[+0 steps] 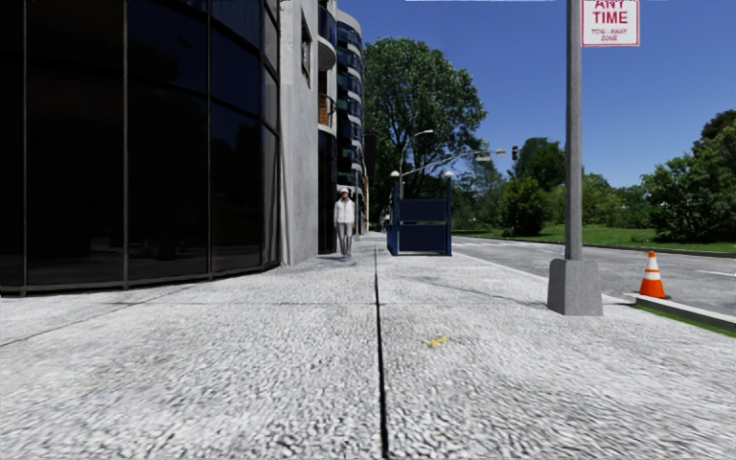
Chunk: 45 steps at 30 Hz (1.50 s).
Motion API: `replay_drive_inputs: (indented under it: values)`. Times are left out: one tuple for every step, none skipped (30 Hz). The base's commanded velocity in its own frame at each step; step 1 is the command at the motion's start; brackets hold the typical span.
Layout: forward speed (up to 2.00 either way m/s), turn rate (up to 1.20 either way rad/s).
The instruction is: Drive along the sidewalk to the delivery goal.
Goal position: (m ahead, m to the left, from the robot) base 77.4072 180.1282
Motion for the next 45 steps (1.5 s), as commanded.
replay_drive_inputs:
  values:
    - [2.00, -0.28]
    - [2.00, -0.28]
    - [2.00, -0.28]
    - [2.00, -0.28]
    - [2.00, -0.28]
    - [2.00, -0.28]
    - [2.00, -0.28]
    - [2.00, -0.28]
    - [2.00, -0.28]
    - [2.00, -0.28]
    - [2.00, -0.28]
    - [2.00, -0.28]
    - [2.00, -0.28]
    - [2.00, -0.28]
    - [2.00, -0.28]
    - [2.00, -0.28]
    - [2.00, -0.28]
    - [2.00, -0.28]
    - [2.00, -0.28]
    - [2.00, -0.28]
    - [2.00, -0.28]
    - [2.00, -0.28]
    - [2.00, -0.28]
    - [2.00, -0.28]
    - [2.00, -0.27]
    - [2.00, -0.04]
    - [2.00, 0.00]
    - [2.00, 0.00]
    - [2.00, 0.00]
    - [2.00, 0.00]
    - [2.00, 0.00]
    - [2.00, 0.00]
    - [2.00, 0.00]
    - [2.00, 0.00]
    - [2.00, 0.00]
    - [2.00, 0.00]
    - [2.00, 0.00]
    - [2.00, 0.00]
    - [2.00, 0.00]
    - [2.00, 0.00]
    - [2.00, 0.00]
    - [2.00, 0.00]
    - [2.00, 0.00]
    - [2.00, 0.00]
    - [2.00, 0.00]
